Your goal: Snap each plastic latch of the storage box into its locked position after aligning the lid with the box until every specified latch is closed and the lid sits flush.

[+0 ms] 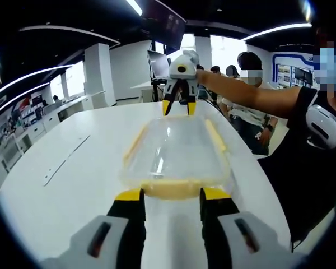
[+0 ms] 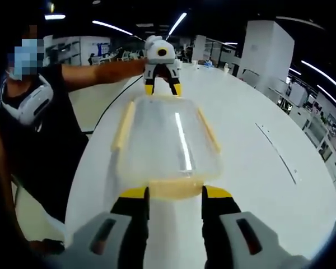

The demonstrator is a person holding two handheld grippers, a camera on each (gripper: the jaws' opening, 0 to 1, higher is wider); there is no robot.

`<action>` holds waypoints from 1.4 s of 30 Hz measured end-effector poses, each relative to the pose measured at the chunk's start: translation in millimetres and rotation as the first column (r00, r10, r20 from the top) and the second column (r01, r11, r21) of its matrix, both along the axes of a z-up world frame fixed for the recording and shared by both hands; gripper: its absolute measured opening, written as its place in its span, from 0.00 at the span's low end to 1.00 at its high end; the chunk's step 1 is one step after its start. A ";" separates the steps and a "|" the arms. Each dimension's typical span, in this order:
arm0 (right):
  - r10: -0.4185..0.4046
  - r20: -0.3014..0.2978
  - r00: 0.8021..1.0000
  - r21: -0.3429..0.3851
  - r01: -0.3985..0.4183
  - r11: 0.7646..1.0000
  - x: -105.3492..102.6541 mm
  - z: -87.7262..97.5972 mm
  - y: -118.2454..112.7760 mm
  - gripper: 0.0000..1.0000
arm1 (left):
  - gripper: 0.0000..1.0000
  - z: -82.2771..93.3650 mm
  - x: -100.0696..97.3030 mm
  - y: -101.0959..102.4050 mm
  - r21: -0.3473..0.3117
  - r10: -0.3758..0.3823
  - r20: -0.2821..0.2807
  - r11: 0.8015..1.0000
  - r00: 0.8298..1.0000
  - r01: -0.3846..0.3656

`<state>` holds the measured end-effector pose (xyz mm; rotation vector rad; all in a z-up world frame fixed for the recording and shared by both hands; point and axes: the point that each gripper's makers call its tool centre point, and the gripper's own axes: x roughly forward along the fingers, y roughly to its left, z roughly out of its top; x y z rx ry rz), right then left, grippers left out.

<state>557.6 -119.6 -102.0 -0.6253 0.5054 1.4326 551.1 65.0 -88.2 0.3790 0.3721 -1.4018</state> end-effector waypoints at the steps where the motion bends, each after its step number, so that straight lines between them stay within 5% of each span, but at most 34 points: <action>1: 0.000 0.002 1.000 0.000 0.000 1.000 0.1 0.2 0.0 0.33 | 0.36 0.1 -0.1 0.1 0.001 0.000 0.001 1.000 1.000 0.000; 8: 0.006 0.017 1.000 -0.015 -0.006 1.000 6.6 3.5 -1.3 0.33 | 0.36 -0.6 -0.7 2.0 0.015 0.000 -0.001 1.000 1.000 0.000; 13: 0.017 0.002 1.000 0.050 -0.017 0.999 8.7 17.0 -5.3 0.33 | 0.36 0.9 4.2 8.9 0.007 -0.001 -0.012 1.000 1.000 0.001; 28: 0.023 0.024 0.999 0.001 -0.023 1.000 11.5 3.6 -1.4 0.33 | 0.37 -5.4 7.7 8.2 0.069 -0.020 0.059 0.997 0.998 0.016; 32: 0.022 0.029 0.999 0.000 -0.022 1.000 10.2 1.6 -2.8 0.33 | 0.54 -13.7 -6.7 3.6 0.103 -0.069 -0.009 0.992 0.998 0.070; 35: 0.015 0.032 0.999 0.007 -0.016 1.000 10.0 3.8 -2.0 0.33 | 0.60 -19.5 -2.1 1.8 0.150 -0.068 0.052 0.987 0.996 0.060; 42: 0.014 0.037 0.999 -0.001 -0.014 1.000 2.7 0.0 1.2 0.34 | 0.74 -23.2 -16.6 -1.6 0.157 -0.077 0.018 0.985 0.997 0.073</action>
